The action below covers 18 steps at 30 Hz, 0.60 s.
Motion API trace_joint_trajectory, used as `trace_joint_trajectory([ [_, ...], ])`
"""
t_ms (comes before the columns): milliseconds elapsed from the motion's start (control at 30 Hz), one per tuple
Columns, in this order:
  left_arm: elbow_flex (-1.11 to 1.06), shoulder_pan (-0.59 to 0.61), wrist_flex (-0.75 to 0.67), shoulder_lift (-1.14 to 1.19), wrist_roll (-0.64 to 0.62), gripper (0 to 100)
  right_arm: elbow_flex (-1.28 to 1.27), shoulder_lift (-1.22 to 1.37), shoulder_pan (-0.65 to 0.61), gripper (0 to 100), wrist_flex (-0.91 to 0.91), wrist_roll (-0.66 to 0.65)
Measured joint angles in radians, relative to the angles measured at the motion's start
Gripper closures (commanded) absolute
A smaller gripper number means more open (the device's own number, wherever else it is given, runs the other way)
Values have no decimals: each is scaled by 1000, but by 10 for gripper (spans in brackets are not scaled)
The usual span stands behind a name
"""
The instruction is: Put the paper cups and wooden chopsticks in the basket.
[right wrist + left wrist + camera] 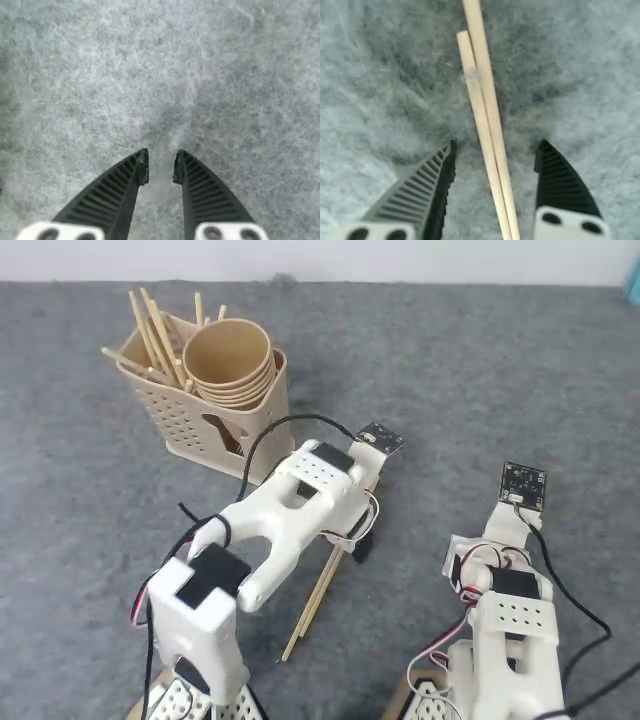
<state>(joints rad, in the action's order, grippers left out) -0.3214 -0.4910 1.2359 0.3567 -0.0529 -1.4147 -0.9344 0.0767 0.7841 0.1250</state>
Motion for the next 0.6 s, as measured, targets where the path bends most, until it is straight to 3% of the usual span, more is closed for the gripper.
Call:
trace_joint_trajectory([
  [267, 23, 0, 28, 8, -15, 758, 0, 0, 0, 908, 0, -49],
  [600, -58, 32, 41, -284, -14, 753, 0, 0, 0, 908, 0, -60],
])
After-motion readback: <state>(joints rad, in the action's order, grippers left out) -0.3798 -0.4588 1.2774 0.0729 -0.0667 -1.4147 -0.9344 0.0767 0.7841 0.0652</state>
